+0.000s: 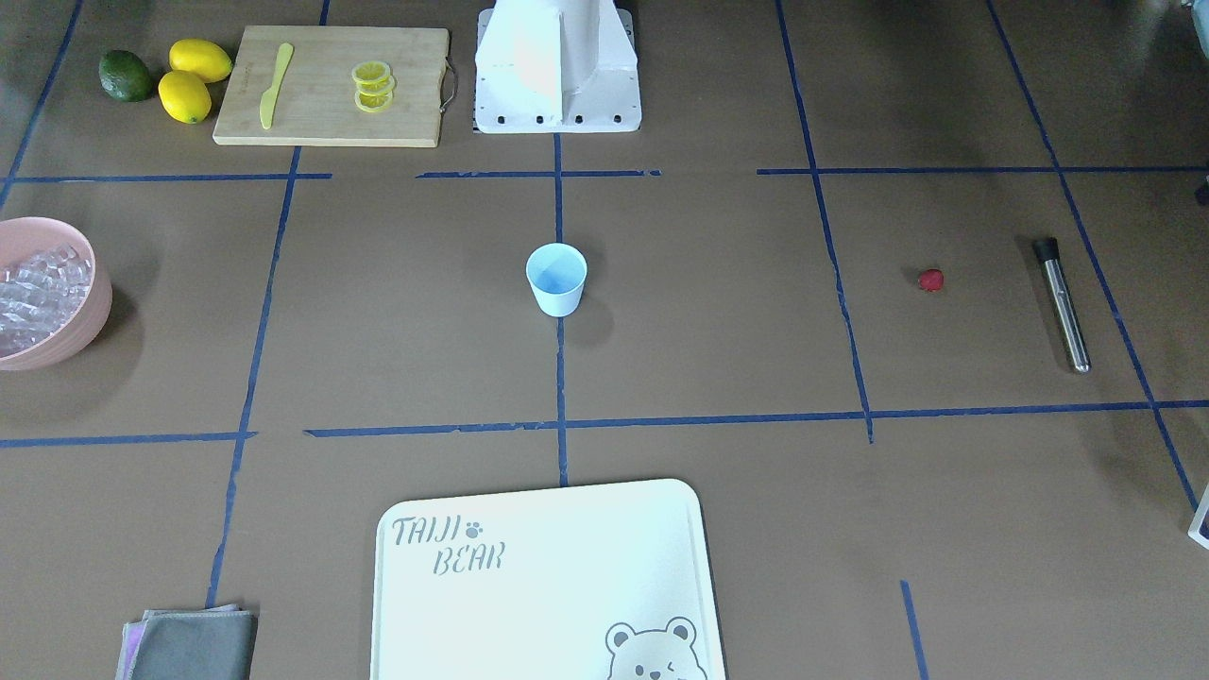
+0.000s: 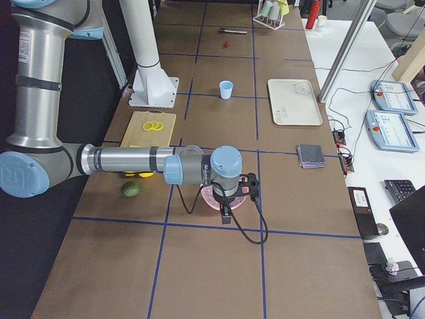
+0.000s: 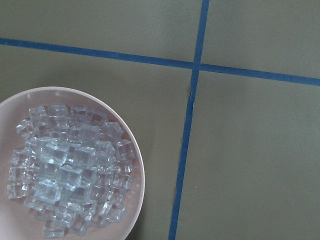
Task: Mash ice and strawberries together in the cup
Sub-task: 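Move the right gripper down over the pink bowl of ice cubes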
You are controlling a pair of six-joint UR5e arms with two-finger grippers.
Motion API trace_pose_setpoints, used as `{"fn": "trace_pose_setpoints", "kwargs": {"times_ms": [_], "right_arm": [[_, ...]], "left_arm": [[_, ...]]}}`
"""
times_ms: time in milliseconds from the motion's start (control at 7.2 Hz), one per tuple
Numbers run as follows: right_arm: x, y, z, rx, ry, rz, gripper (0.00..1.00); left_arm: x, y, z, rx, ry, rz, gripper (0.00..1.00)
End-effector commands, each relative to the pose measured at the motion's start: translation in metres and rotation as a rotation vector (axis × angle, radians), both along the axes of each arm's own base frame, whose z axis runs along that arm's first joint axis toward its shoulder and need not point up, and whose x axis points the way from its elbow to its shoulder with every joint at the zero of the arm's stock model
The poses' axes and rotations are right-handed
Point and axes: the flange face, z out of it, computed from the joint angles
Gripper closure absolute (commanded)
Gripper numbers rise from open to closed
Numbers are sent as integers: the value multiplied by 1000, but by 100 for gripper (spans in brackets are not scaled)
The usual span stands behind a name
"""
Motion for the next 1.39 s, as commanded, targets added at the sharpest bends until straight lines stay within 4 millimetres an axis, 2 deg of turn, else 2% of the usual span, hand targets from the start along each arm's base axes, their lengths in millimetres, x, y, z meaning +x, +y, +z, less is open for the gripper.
{"fn": "trace_pose_setpoints", "kwargs": {"times_ms": [0, 556, 694, 972, 1111, 1250], "right_arm": [[0, -4, -7, -6, 5, 3, 0], [0, 4, -7, -3, 1, 4, 0], [-7, 4, -8, -38, -16, 24, 0], [-42, 3, -16, -134, -58, 125, 0], [-74, 5, -25, -159, -81, 193, 1], [-104, 18, -24, -192, -95, 227, 1]], "left_arm": [[0, 0, -2, 2, 0, -1, 0], [0, 2, -3, -1, 1, -6, 0], [0, 1, -4, 0, 1, -6, 0], [0, 2, -2, -6, 0, -8, 0], [0, 2, 1, -10, -1, -8, 0], [0, 2, 1, -12, -2, -8, 0]]}}
